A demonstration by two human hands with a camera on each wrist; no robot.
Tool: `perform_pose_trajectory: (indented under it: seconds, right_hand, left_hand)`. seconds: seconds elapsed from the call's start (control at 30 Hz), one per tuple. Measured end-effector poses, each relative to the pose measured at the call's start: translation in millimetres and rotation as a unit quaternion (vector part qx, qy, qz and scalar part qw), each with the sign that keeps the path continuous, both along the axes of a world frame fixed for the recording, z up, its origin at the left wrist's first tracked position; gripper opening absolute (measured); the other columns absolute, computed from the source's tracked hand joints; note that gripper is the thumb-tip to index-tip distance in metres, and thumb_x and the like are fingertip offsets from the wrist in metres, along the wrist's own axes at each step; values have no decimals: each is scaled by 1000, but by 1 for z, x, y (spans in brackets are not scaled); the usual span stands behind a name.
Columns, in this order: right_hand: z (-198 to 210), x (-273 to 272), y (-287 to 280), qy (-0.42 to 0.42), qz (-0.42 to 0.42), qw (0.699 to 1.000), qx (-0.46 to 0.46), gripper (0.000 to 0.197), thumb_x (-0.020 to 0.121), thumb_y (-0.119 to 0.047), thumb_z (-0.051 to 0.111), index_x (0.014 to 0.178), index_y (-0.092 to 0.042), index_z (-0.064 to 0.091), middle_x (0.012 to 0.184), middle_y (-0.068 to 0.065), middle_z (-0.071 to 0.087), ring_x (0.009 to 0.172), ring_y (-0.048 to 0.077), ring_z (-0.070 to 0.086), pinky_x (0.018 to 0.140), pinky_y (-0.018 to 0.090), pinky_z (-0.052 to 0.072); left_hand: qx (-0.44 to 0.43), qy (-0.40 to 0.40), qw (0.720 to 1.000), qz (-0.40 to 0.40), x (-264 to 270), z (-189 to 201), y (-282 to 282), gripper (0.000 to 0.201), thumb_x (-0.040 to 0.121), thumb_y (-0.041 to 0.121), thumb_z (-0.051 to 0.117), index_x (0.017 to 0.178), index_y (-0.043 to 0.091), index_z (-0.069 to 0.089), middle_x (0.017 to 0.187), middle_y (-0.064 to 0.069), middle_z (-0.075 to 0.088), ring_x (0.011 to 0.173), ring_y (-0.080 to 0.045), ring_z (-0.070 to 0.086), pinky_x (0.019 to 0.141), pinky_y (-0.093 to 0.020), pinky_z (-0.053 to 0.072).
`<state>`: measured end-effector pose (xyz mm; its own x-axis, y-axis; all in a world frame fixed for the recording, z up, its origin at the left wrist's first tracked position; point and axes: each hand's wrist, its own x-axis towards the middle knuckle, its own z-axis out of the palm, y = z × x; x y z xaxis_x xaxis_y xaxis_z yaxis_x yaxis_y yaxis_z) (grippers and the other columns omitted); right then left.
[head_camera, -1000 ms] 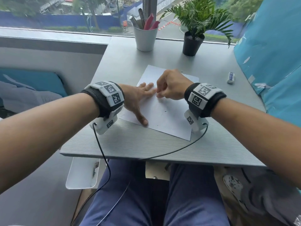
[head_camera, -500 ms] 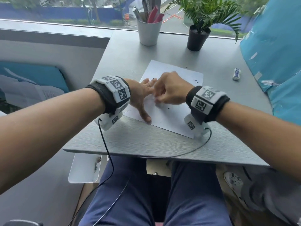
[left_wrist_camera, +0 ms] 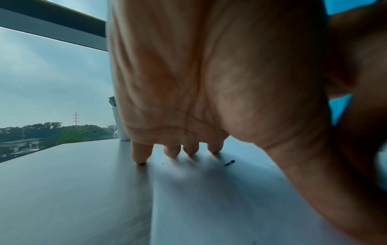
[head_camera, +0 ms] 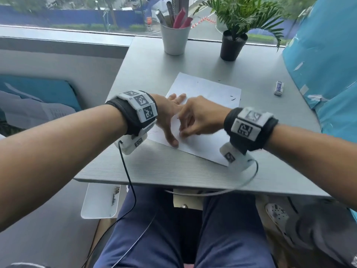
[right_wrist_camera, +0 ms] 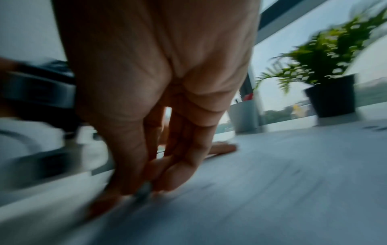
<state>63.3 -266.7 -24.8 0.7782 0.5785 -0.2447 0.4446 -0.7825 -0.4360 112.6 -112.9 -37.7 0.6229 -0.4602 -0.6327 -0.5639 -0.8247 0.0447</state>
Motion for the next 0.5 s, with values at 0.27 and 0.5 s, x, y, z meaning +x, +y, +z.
perform_pose_trajectory:
  seconds: [0.27,0.5]
  right_hand:
    - [-3,11,-7,-34,-49,998,8,5,71,-17,80,71,-15,75,69,-11,65,65,4,61,60,22,52]
    - [2,55,-30,-58,-144,988,8,10,69,-24,80,62,-22,72,58,-3,67,56,12,60,54,26,47]
  left_hand:
    - [33,-22,999,5,-1,3,-6,146,47,73,84,155,44,-9,161,1,-32,150,-25,-23,122,-58,4]
    - [56,-38,998,16,-4,9,-14,153,46,67,89,151,47,-21,162,2,-29,152,-24,-18,120,-62,15]
